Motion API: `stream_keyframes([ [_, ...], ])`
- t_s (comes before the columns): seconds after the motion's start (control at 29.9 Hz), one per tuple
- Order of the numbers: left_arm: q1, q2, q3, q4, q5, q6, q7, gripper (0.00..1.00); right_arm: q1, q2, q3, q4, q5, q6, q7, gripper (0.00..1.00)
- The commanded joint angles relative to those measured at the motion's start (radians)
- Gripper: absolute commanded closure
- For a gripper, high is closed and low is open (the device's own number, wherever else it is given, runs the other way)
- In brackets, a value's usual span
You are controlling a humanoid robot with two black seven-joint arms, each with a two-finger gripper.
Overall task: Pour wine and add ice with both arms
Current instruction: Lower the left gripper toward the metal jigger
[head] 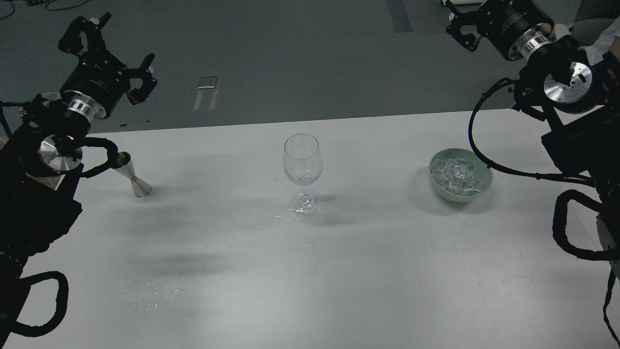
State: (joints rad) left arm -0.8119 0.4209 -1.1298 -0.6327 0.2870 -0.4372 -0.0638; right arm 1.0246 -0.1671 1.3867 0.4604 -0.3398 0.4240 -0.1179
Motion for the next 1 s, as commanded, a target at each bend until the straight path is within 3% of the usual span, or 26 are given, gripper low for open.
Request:
stream_keyframes([
  [0.0,-0.009,0.002,0.001,-0.002,-0.005,0.0,-0.005,0.02,0.0,0.001,0.002,0.004,0.002,-0.001,0.0,0.0],
  [0.33,-0.001,0.004,-0.005,0.014,-0.009,-0.001,-0.022,0.02,0.003,0.012,0.015,0.003,0.002,-0.01,0.001,0.0],
  [0.4,0.004,-0.004,-0.002,0.013,-0.009,-0.011,-0.094,0.02,0.014,0.011,0.014,0.003,0.002,-0.01,0.001,0.0],
  [0.43,0.004,-0.004,-0.002,0.013,-0.009,-0.011,-0.094,0.02,0.014,0.011,0.014,0.003,0.002,-0.01,0.001,0.0],
  [0.47,0.005,-0.013,0.002,0.01,-0.008,-0.015,-0.147,0.02,0.02,0.006,0.014,0.003,0.002,-0.008,0.001,0.0],
  [0.57,0.005,-0.01,0.005,0.014,0.004,-0.012,-0.231,0.02,0.029,0.001,0.014,0.004,0.002,-0.005,0.0,0.0],
  [0.97,0.022,-0.02,0.005,0.008,-0.006,-0.041,-0.226,0.02,0.049,-0.014,0.014,0.004,0.004,-0.007,-0.006,0.0],
])
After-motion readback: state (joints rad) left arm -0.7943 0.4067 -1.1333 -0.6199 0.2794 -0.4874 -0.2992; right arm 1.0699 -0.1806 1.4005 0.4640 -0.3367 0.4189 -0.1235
